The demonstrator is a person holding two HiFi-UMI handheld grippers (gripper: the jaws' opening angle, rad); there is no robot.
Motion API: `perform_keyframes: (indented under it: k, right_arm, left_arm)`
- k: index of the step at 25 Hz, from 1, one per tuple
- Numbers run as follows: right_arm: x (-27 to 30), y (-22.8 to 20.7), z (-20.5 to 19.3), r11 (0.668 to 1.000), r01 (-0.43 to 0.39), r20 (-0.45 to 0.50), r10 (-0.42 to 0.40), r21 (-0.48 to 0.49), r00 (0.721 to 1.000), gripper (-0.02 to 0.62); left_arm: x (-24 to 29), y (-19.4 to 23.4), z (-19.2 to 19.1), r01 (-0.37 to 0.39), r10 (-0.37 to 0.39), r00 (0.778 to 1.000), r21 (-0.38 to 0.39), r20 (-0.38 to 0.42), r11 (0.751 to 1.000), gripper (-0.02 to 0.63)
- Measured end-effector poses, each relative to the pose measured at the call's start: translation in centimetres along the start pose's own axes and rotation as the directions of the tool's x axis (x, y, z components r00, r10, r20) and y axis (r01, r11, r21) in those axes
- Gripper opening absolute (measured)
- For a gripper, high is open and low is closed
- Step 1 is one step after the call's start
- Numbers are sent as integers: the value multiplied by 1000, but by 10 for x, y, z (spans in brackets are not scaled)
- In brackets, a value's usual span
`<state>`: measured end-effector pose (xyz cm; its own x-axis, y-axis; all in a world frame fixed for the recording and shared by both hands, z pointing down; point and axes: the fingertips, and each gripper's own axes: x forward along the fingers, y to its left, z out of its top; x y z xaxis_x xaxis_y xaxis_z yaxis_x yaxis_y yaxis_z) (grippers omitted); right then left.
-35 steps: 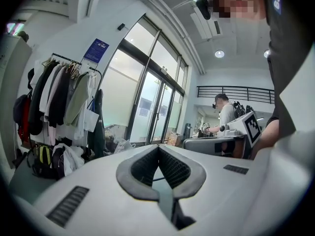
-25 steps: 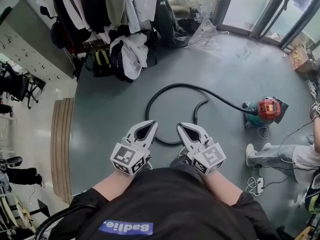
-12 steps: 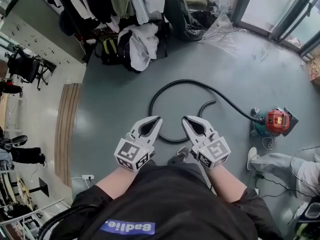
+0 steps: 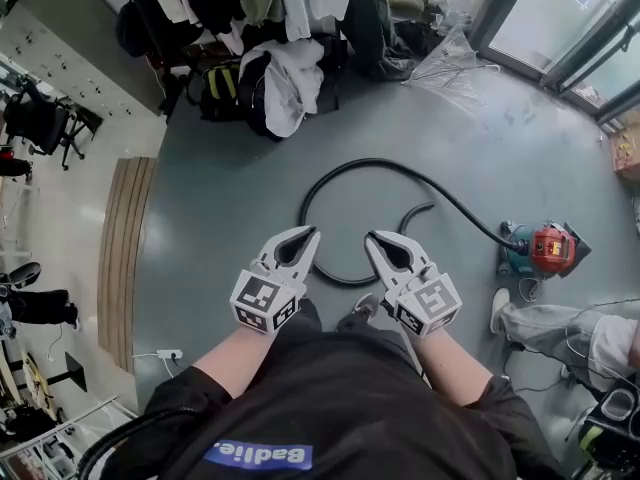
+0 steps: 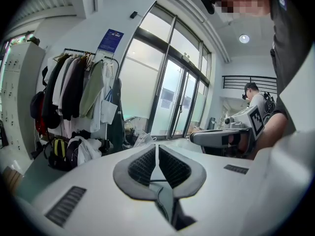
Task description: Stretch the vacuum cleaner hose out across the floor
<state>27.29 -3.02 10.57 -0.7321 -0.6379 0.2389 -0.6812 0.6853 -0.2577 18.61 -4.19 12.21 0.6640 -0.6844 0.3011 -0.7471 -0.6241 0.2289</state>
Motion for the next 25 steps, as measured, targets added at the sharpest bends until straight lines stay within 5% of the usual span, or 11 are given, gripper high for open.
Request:
perform_keyframes:
  k: [15,25]
  right_arm:
    - [134,10,-9,993,109,-42,-111,-52,993,31]
    - [154,-62,-71,994,69,-68,-75,-89,995,56]
  left_arm:
    - [-8,134,-58,69,-69,989,-2,-133,998,49]
    - [62,154,-140,-20,13,979,-32,-205,999,100]
